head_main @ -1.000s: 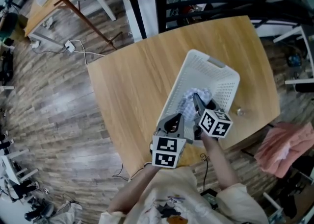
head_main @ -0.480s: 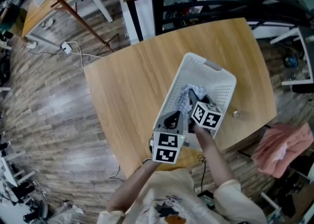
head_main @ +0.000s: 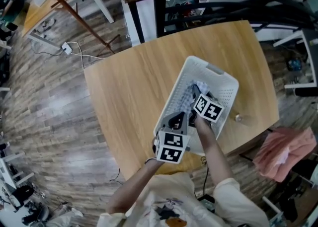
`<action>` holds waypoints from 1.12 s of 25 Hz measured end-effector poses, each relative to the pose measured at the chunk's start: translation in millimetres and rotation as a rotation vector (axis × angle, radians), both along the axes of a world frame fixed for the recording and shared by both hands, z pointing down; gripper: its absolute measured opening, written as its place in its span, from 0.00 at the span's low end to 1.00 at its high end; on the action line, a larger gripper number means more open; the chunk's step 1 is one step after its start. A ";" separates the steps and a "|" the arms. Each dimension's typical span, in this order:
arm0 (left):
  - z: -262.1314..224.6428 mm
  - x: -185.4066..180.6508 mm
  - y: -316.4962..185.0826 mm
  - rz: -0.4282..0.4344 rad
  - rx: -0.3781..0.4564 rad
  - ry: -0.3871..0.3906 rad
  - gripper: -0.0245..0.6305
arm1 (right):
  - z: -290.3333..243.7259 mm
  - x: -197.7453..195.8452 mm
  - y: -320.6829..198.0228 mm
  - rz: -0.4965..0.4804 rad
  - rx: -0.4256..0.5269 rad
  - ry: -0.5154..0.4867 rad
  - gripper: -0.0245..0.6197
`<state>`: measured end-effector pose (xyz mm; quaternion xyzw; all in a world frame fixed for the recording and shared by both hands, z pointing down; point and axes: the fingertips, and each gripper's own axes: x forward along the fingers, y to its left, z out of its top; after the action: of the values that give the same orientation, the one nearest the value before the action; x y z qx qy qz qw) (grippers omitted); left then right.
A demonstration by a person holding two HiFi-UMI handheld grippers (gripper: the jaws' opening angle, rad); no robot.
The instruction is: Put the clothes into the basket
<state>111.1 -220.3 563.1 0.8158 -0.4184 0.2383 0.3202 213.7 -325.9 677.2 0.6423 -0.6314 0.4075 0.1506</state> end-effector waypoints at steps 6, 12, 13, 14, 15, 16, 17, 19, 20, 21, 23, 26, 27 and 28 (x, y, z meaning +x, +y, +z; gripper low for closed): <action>5.2 5.8 2.2 0.025 -0.010 -0.010 0.04 | 22.4 4.2 -6.9 0.004 -0.039 0.011 0.33; 10.7 7.3 2.5 0.030 -0.019 -0.006 0.04 | 79.8 8.9 11.1 0.057 -0.173 -0.021 0.33; 10.0 7.5 2.6 0.030 -0.018 -0.006 0.04 | 84.1 9.6 13.5 0.053 -0.177 -0.014 0.34; 8.4 6.9 2.2 0.032 -0.018 -0.011 0.04 | 86.6 9.9 14.8 0.052 -0.177 -0.010 0.34; 7.2 6.2 1.8 0.034 -0.017 -0.017 0.04 | 87.9 9.6 14.9 0.052 -0.177 -0.010 0.34; 6.9 5.6 1.4 0.036 -0.016 -0.022 0.04 | 88.9 9.0 14.2 0.053 -0.178 -0.013 0.34; 7.5 5.3 0.8 0.036 -0.017 -0.025 0.04 | 90.0 8.3 13.2 0.055 -0.178 -0.017 0.34; 10.2 5.9 -0.8 0.032 -0.030 -0.022 0.04 | 91.7 7.7 11.9 0.062 -0.179 -0.024 0.34; 12.0 6.8 -1.8 0.030 -0.037 -0.019 0.04 | 92.0 7.7 11.7 0.064 -0.180 -0.026 0.34; 13.9 7.8 -2.8 0.030 -0.044 -0.017 0.04 | 91.9 7.4 11.6 0.061 -0.183 -0.025 0.34; 18.3 8.9 -4.1 0.032 -0.053 -0.024 0.04 | 91.8 5.2 11.9 0.039 -0.189 -0.018 0.36; 23.0 9.7 -4.8 0.033 -0.063 -0.038 0.04 | 88.3 2.1 13.0 0.024 -0.189 -0.043 0.43; 23.4 10.1 -5.6 0.034 -0.063 -0.040 0.04 | 85.6 2.5 13.3 0.028 -0.187 -0.053 0.46; 23.7 10.2 -6.6 0.035 -0.064 -0.040 0.04 | 82.7 3.3 13.9 0.033 -0.186 -0.058 0.48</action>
<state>121.3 -226.8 586.7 0.8074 -0.4026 0.2734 0.3337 216.9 -311.9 760.0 0.6239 -0.5844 0.4850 0.1846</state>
